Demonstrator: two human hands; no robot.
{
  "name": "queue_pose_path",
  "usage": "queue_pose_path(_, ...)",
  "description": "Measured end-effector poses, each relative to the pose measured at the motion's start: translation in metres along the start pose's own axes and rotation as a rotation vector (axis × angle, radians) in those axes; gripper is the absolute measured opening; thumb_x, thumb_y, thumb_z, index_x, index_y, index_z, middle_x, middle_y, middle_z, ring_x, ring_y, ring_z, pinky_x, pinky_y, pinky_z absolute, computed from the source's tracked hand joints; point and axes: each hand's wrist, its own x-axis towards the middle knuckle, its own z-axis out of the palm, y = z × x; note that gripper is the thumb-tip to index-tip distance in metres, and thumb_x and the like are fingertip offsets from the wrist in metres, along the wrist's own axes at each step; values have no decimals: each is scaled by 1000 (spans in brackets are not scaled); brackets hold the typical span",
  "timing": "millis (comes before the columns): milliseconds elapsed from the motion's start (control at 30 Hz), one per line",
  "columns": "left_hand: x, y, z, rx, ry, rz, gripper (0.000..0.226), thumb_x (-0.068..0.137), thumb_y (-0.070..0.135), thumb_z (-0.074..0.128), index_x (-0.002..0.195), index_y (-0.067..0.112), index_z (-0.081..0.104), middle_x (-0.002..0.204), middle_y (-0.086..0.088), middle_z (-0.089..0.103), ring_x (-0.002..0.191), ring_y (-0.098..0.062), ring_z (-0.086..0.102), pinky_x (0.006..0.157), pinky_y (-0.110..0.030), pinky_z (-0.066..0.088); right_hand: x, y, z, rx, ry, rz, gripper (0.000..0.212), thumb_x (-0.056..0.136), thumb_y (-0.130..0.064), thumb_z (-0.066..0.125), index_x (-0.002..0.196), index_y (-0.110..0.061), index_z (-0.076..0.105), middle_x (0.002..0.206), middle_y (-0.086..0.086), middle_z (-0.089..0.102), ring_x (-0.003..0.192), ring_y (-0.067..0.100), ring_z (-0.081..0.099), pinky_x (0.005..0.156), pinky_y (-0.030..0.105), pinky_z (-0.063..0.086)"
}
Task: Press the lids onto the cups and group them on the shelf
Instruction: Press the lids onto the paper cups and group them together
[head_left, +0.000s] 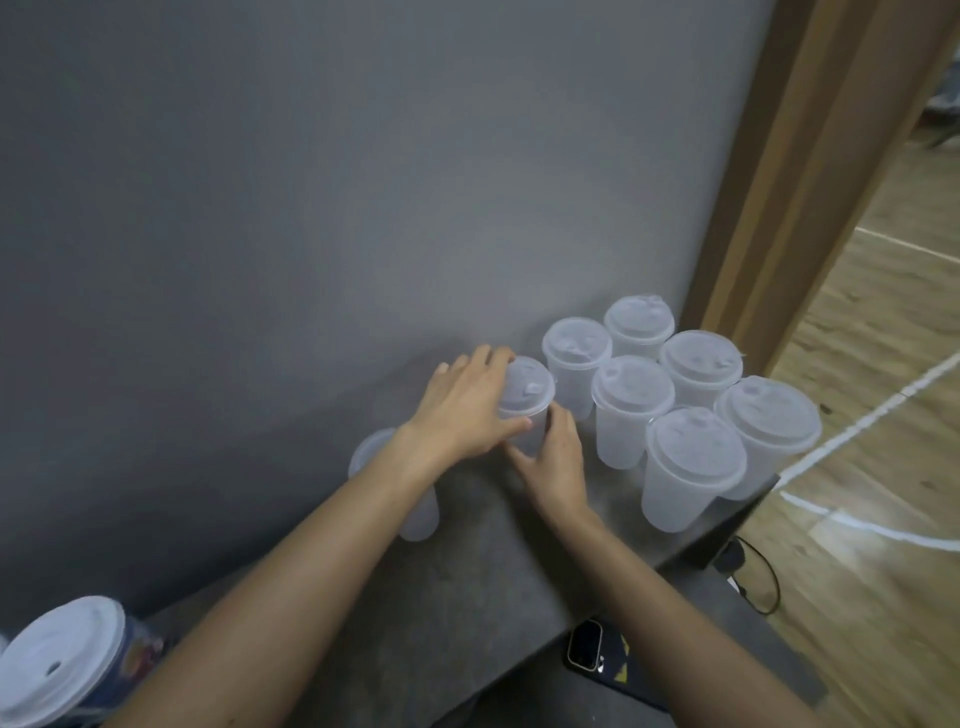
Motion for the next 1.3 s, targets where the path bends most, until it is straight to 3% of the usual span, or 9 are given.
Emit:
queue_pose_path(167, -37, -24, -14, 12, 145, -40, 77, 86, 67, 61, 146, 25, 38, 145, 3, 44, 133, -23, 42, 106, -39, 34, 7, 3, 5, 11, 31, 20, 70, 81, -33, 86, 137, -10, 52, 131, 4, 59, 122, 18, 56, 95, 30, 47)
queue_pose_path(333, -82, -55, -1, 4, 126, -190, 92, 79, 79, 59, 150, 28, 33, 152, -1, 31, 141, -25, 29, 110, -44, 33, -4, 13, 8, 62, 17, 104, 86, 76, -23, 90, 146, -7, 42, 142, 10, 52, 129, 22, 54, 106, 34, 46)
queue_pose_path(433, -99, -66, 19, -93, 34, -256, 94, 81, 71, 65, 155, 28, 27, 155, 0, 28, 140, -26, 33, 111, -44, 35, -36, 15, 6, 37, 30, 87, 62, 87, -10, 78, 139, -6, 46, 137, 9, 50, 125, 24, 54, 101, 21, 38)
queue_pose_path(533, -111, -70, 26, -178, 37, -244, 89, 85, 56, 71, 157, 33, 25, 152, 7, 31, 133, -25, 41, 104, -40, 44, -72, 4, 11, 82, -129, 21, 58, 86, -2, 72, 133, -22, 46, 131, 0, 51, 121, 16, 56, 102, 25, 44)
queue_pose_path(700, -135, -61, 23, -267, 76, -222, 91, 78, 59, 74, 155, 42, 29, 146, 19, 34, 129, -16, 47, 99, -37, 47, -103, -26, 37, 181, -640, -152, 83, 79, -27, 89, 145, -22, 39, 142, -12, 54, 129, -1, 54, 105, 20, 47)
queue_pose_path(833, -168, -62, 22, -583, 315, -321, 91, 66, 56, 88, 144, 37, 44, 140, 19, 48, 123, -6, 54, 102, -35, 49, -120, -46, 43, 315, -600, -87, 70, 77, -32, 92, 132, -27, 49, 125, -14, 65, 112, 0, 65, 91, 33, 59)
queue_pose_path(967, -192, -73, 6, -1071, 619, -469, 83, 56, 54, 88, 128, 27, 57, 131, 12, 61, 110, -1, 65, 87, -28, 57, -130, -83, 36, 328, -632, -130, 65, 75, -44, 90, 125, -33, 50, 113, -25, 60, 106, -2, 63, 78, 27, 60)
queue_pose_path(1167, -213, -67, -20, -1222, 695, -457, 59, 78, 31, 85, 128, 18, 59, 126, 0, 63, 98, -2, 66, 77, -15, 51, -142, -125, 25, 330, -709, -204, 64, 79, -45, 86, 128, -28, 48, 115, -16, 58, 103, -3, 62, 76, 24, 60)
queue_pose_path(1300, -221, -71, -27, -1273, 741, -476, 74, 66, 49, 85, 129, 23, 57, 130, -4, 65, 108, -11, 68, 88, -27, 54, -149, -141, 19, 346, -715, -212, 68, 77, -55, 85, 129, -32, 48, 115, -21, 60, 106, 2, 65, 78, 31, 61)
